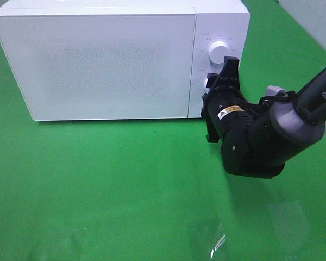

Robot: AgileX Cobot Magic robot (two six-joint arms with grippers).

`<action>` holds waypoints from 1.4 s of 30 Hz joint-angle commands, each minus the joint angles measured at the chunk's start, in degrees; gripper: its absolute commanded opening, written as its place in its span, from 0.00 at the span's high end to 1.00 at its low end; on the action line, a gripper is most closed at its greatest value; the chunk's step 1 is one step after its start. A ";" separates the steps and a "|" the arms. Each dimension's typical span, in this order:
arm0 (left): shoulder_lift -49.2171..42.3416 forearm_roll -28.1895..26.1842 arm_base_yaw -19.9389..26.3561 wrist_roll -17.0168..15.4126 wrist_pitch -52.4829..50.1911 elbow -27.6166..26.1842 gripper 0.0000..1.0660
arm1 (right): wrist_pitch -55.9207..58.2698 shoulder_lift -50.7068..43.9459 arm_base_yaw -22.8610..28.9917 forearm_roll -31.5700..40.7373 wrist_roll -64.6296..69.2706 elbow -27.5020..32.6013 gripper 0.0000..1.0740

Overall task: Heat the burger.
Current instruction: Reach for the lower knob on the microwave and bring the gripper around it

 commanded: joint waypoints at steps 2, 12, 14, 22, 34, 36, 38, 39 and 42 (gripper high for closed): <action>-0.92 -0.17 0.17 -0.29 0.29 -0.06 0.05 | -14.32 -0.52 -0.40 -8.25 1.38 -2.69 0.92; -0.92 -0.17 0.17 -0.29 0.29 -0.06 0.05 | -14.27 -0.52 -0.40 -8.14 -3.78 -2.69 0.90; -0.92 -0.17 0.17 -0.29 0.29 -0.06 0.05 | -14.15 -0.52 -0.40 -7.73 -4.30 -2.69 0.89; -0.92 -0.17 0.17 -0.29 0.29 -0.06 0.05 | -13.64 -0.52 -0.40 -3.90 -6.02 -2.64 0.79; -0.92 -0.17 0.17 -0.29 0.29 -0.06 0.05 | -9.22 -1.83 -0.40 1.15 -7.79 0.23 0.52; -0.92 -0.17 0.17 -0.29 0.29 -0.06 0.05 | -8.88 -2.46 -0.40 1.15 -8.42 1.20 0.47; -0.92 -0.17 0.17 -0.29 0.29 -0.06 0.05 | -6.82 -3.90 -0.40 -0.34 -9.63 3.32 0.37; -0.92 -0.17 0.17 -0.29 0.29 -0.06 0.05 | -6.82 -3.90 -0.40 -0.34 -9.63 3.32 0.37; -0.92 -0.17 0.17 -0.29 0.29 -0.06 0.05 | -4.07 -5.10 -0.40 -2.98 -10.94 4.87 0.32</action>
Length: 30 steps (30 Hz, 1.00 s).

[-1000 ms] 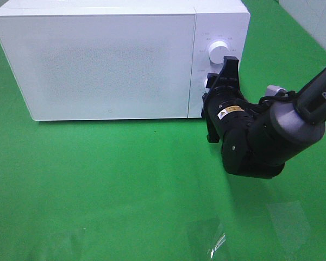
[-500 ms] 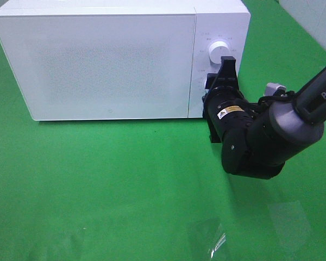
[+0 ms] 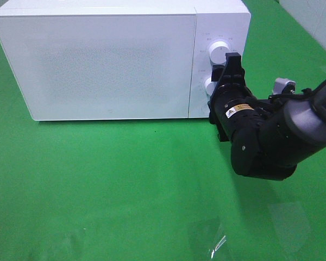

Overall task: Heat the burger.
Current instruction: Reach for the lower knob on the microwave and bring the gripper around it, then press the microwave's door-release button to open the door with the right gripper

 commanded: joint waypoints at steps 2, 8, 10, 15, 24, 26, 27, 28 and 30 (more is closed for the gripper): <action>-0.92 -0.17 0.17 -0.29 0.29 -0.06 0.05 | -0.80 -2.86 -0.34 -4.81 -2.75 2.58 0.31; -0.92 -0.17 0.17 -0.29 0.29 -0.06 0.05 | 6.99 -8.82 -0.34 -8.48 -10.94 7.91 0.31; -0.92 -0.17 0.17 -0.29 0.29 -0.06 0.05 | 11.06 -11.00 -0.34 -9.74 -15.13 9.40 0.31; -0.92 -0.17 0.17 -0.29 0.29 -0.06 0.05 | 21.60 -16.44 -0.34 -10.37 -27.10 10.60 0.31; -0.92 -0.17 0.17 -0.29 0.29 -0.06 0.05 | 45.61 -28.30 -3.21 -11.34 -59.36 9.34 0.31; -0.92 -0.17 0.17 -0.29 0.29 -0.06 0.05 | 52.54 -30.94 -5.10 -13.35 -65.37 8.19 0.31; -0.92 -0.17 0.17 -0.29 0.29 -0.06 0.05 | 59.70 -33.17 -6.99 -15.87 -69.67 6.99 0.31; -0.92 -0.17 0.17 -0.29 0.29 -0.06 0.05 | 65.89 -35.35 -8.48 -19.71 -71.68 5.67 0.31; -0.92 -0.17 0.17 -0.29 0.29 -0.06 0.05 | 71.91 -37.53 -9.68 -23.95 -71.85 4.47 0.31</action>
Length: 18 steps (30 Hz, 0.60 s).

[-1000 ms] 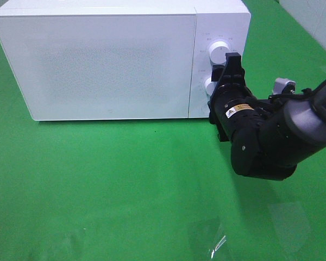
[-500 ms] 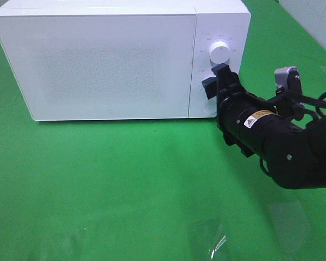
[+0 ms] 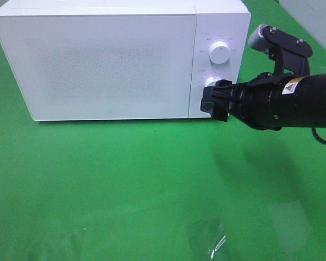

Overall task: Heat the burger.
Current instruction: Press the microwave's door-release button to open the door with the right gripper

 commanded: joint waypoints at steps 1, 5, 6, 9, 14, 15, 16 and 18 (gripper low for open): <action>-0.92 -0.17 0.17 -0.29 0.29 -0.06 0.05 | 9.00 -2.86 -1.78 -6.36 -2.81 -1.78 0.31; -0.92 -0.17 0.17 -0.29 0.29 -0.06 0.05 | 18.74 -5.79 -2.69 -13.35 -2.35 -4.01 0.31; -0.92 -0.17 0.17 -0.29 0.29 -0.06 0.05 | 28.13 -9.00 -2.69 -17.53 -2.35 -6.19 0.31; -0.92 -0.17 0.17 -0.29 0.29 -0.06 0.05 | 32.60 -11.46 -2.69 -18.79 -2.35 -6.82 0.31; -0.92 -0.17 0.17 -0.29 0.29 -0.06 0.05 | 41.31 -17.99 -2.69 -19.25 -4.07 -6.88 0.31; -0.92 -0.17 0.17 -0.29 0.29 -0.06 0.05 | 41.31 -17.99 -2.69 -19.25 -4.07 -6.88 0.31; -0.92 -0.17 0.17 -0.29 0.29 -0.06 0.05 | 44.29 -21.03 -2.64 -19.08 -4.87 -6.88 0.31; -0.92 -0.17 0.17 -0.29 0.29 -0.06 0.05 | 47.10 -23.72 -2.64 -19.08 -5.16 -6.88 0.31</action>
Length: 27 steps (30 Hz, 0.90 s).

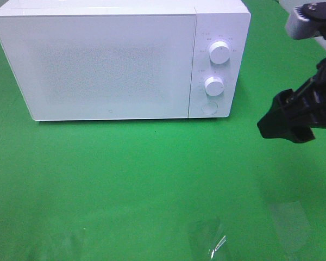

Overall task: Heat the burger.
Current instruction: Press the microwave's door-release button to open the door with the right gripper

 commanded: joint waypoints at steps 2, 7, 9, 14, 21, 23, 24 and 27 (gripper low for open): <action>-0.92 -0.17 0.17 -0.29 0.29 -0.06 0.05 | 7.33 -6.59 -0.17 -0.34 -1.83 -0.23 0.31; -0.92 -0.17 0.17 -0.29 0.29 -0.06 0.05 | 13.41 -12.83 -0.17 -0.34 -1.83 -0.23 0.31; -0.92 -0.17 0.17 -0.29 0.29 -0.06 0.05 | 15.76 -15.41 -0.17 -0.34 -1.83 -0.23 0.31; -0.92 -0.17 0.17 -0.29 0.29 -0.06 0.05 | 19.37 -24.47 -0.17 -1.72 -1.83 1.83 0.31; -0.92 -0.17 0.17 -0.29 0.29 -0.06 0.05 | 19.65 -35.07 -0.34 -3.67 -1.60 5.90 0.31; -0.92 -0.17 0.17 -0.29 0.29 -0.06 0.05 | 19.65 -38.96 -1.49 -2.98 -0.40 7.68 0.31; -0.92 -0.17 0.17 -0.29 0.29 -0.06 0.05 | 19.65 -38.96 -1.49 -2.98 -0.40 7.68 0.31; -0.92 -0.17 0.17 -0.29 0.29 -0.06 0.05 | 19.65 -44.35 -7.45 -2.92 -0.57 9.68 0.31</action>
